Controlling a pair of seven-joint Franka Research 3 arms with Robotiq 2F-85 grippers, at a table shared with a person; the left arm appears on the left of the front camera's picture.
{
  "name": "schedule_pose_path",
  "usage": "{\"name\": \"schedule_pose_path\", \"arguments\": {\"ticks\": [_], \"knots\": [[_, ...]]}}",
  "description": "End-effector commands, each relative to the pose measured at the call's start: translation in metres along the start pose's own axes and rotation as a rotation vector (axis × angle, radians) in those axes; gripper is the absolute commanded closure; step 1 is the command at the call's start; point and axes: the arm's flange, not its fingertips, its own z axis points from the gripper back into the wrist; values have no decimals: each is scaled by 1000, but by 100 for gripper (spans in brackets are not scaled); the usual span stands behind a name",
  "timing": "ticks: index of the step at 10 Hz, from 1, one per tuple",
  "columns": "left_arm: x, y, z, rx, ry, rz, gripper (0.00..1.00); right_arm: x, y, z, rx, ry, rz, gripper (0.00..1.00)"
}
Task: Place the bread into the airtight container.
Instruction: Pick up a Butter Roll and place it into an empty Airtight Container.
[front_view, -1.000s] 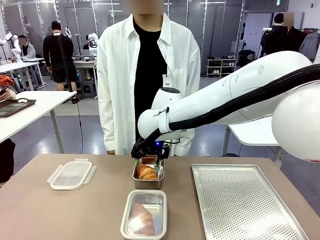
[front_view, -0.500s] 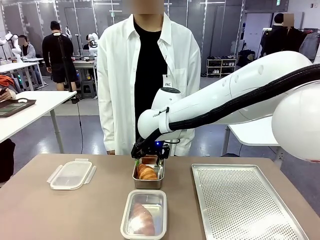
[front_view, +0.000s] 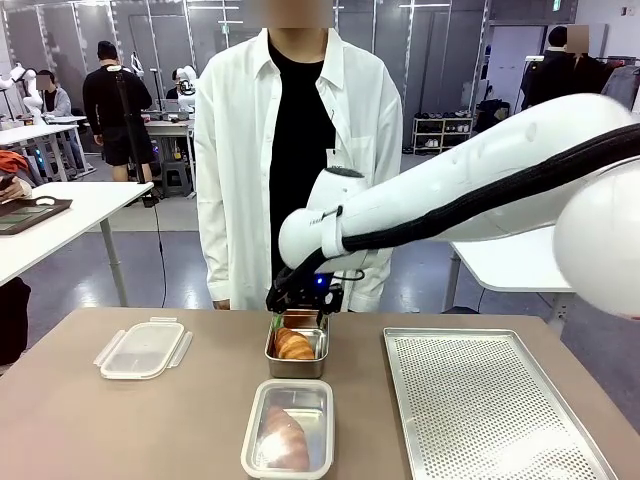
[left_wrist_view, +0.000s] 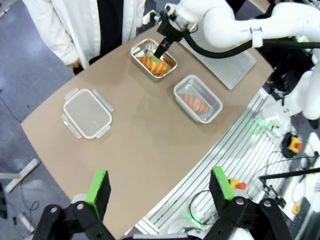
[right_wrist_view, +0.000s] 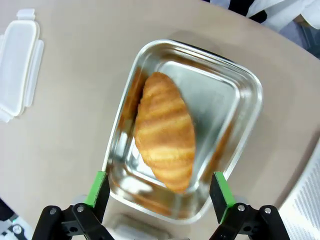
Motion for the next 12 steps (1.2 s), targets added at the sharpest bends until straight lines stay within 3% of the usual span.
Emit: {"name": "schedule_pose_path", "arguments": {"ticks": [1,4,7,9,12], "knots": [[0,-1,1,-9,-6,-16,0,-21,-30,67,15,71,65,0],[0,-1,1,-9,-6,-16,0,-57,-91,158,24,26,255,0],[0,-1,1,-9,-6,-16,0,-125,-168,254,100,62,316,0],[0,-1,1,-9,-6,-16,0,-165,-211,327,186,12,323,0],[0,-1,1,-9,-6,-16,0,-241,-237,434,211,-128,369,0]]}}
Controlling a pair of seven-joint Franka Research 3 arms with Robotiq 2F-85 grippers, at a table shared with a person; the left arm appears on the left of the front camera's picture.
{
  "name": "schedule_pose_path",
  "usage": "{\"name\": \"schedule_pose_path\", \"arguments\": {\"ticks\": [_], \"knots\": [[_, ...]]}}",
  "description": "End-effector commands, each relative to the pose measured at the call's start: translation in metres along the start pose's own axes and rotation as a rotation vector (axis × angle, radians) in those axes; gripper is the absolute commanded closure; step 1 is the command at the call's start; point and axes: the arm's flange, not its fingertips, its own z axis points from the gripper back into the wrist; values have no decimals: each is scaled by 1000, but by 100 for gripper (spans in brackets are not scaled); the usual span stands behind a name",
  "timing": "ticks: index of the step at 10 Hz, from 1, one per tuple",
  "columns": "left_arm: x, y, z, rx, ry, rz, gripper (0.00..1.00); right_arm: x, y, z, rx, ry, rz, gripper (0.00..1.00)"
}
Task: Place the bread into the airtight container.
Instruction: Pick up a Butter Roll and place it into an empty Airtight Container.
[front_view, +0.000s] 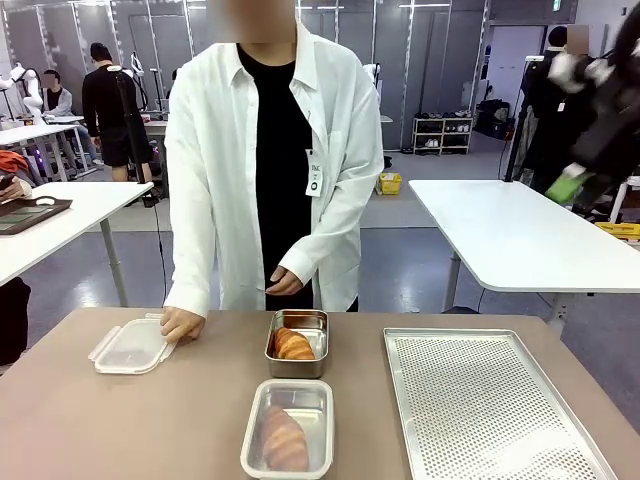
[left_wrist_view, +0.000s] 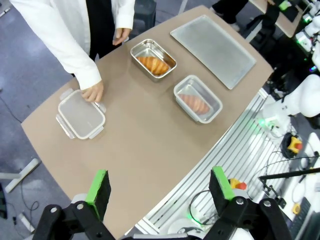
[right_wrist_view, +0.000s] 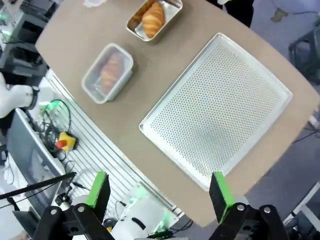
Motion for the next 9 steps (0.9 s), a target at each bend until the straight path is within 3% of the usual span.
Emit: {"name": "schedule_pose_path", "arguments": {"ticks": [1,3,6,7,9], "knots": [[0,-1,1,-10,-6,-16,0,-24,16,34,-23,-48,26,0],[0,-1,1,-10,-6,-16,0,-49,40,65,-95,-126,5,0],[0,-1,1,-10,-6,-16,0,-56,65,65,-174,-151,-62,0],[0,-1,1,-10,-6,-16,0,-58,54,85,-107,-142,14,0],[0,-1,1,-10,-6,-16,0,-58,54,85,-107,-142,14,0]]}}
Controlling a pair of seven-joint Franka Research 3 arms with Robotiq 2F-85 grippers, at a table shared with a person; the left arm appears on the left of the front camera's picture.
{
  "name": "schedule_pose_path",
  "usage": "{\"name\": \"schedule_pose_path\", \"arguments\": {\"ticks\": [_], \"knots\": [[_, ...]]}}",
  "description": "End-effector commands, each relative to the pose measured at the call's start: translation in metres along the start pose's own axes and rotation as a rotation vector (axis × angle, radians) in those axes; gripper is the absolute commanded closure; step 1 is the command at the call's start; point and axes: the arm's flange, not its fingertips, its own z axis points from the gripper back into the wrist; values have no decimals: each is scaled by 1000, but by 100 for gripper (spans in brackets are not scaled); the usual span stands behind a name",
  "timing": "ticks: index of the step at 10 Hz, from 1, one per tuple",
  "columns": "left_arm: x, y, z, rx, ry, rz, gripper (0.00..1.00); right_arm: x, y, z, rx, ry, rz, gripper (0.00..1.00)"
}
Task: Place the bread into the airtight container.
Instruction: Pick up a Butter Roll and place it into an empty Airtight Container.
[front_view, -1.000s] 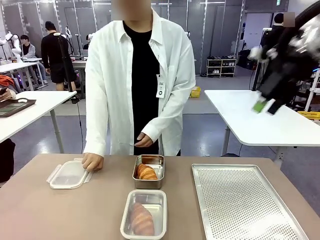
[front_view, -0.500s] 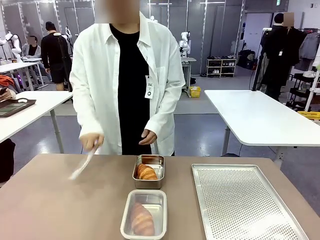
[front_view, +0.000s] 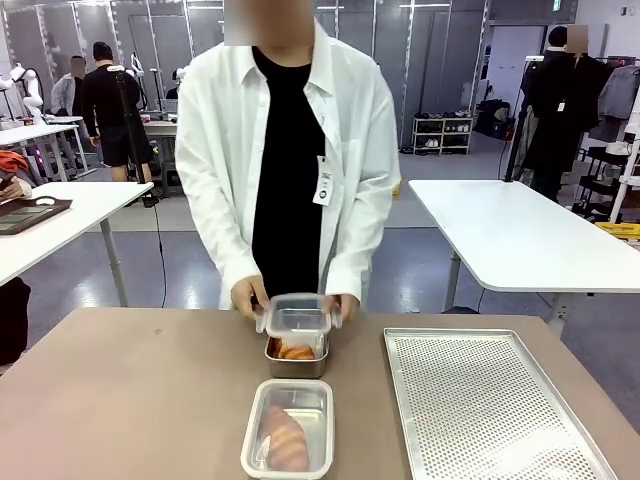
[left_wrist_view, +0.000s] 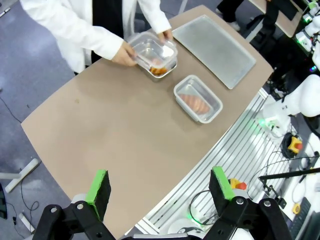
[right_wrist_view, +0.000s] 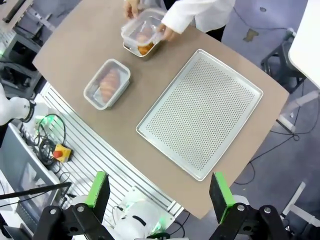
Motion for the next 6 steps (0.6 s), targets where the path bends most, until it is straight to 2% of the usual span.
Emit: {"name": "schedule_pose_path", "arguments": {"ticks": [1,6], "knots": [[0,-1,1,-10,-6,-16,0,1,-3,3,12,5,16,0],[0,-1,1,-10,-6,-16,0,1,-3,3,12,5,16,0]]}}
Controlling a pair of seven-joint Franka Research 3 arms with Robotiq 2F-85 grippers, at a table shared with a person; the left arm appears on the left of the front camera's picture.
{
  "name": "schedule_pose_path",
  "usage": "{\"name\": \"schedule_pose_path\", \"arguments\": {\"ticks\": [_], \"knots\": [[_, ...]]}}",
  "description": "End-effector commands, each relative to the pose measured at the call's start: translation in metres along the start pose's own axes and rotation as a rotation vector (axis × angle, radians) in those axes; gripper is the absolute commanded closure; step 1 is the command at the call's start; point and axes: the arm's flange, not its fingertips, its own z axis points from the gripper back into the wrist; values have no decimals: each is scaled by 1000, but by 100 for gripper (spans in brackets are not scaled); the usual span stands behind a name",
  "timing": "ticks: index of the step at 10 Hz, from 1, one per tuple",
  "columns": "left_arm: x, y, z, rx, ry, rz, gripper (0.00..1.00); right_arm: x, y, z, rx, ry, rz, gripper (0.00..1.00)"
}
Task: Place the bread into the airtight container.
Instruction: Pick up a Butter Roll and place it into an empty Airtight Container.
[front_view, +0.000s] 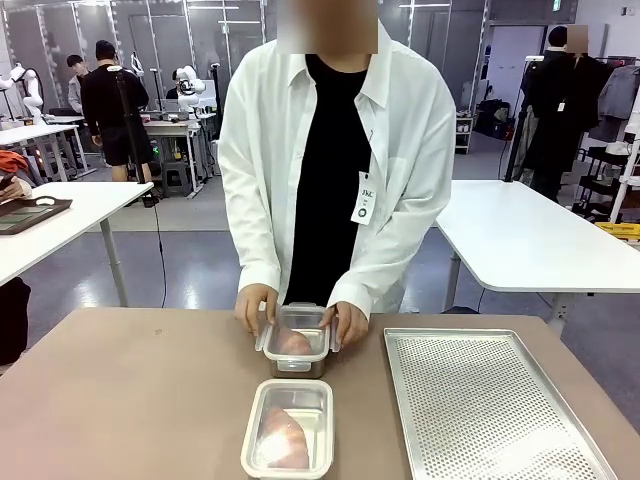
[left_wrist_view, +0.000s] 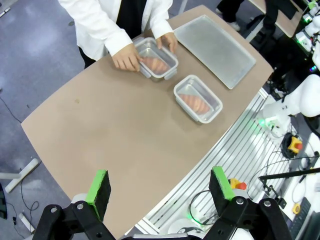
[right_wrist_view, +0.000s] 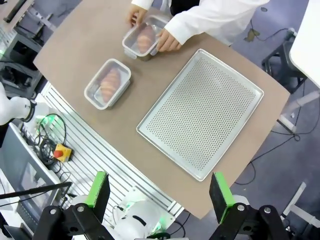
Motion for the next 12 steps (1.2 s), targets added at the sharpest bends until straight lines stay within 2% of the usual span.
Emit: {"name": "schedule_pose_path", "arguments": {"ticks": [1,12], "knots": [[0,-1,1,-10,-6,-16,0,1,-2,3,8,4,16,0],[0,-1,1,-10,-6,-16,0,1,-2,3,8,4,16,0]]}}
